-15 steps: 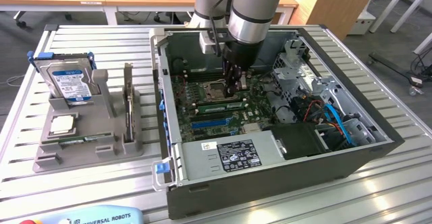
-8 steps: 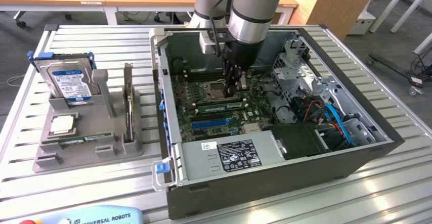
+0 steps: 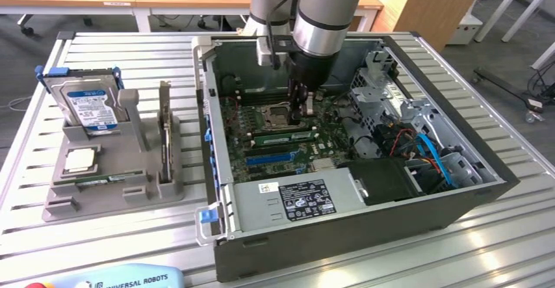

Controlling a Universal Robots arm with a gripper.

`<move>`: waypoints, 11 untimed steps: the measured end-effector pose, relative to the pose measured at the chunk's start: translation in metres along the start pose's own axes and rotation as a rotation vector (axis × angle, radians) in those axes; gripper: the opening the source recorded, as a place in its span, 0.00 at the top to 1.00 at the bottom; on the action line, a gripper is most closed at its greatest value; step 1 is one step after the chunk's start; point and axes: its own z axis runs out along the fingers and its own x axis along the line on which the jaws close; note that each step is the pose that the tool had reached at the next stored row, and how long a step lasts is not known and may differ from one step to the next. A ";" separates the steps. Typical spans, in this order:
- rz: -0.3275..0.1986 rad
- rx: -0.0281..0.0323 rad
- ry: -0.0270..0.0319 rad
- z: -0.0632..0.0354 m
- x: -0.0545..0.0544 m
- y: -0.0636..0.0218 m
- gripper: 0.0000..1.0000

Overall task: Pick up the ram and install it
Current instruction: 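Press down the ram until it locks into place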

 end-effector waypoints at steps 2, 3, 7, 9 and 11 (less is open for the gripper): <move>0.031 0.0006 -0.0006 0.0000 0.000 0.0000 0.90; 0.048 0.0010 -0.0009 0.0001 0.000 0.0000 0.90; 0.121 0.0026 -0.0024 0.0004 0.000 0.0000 0.90; 0.157 0.0034 -0.0031 0.0006 0.000 0.0000 0.90; 0.192 0.0041 -0.0039 0.0007 0.000 0.0000 0.90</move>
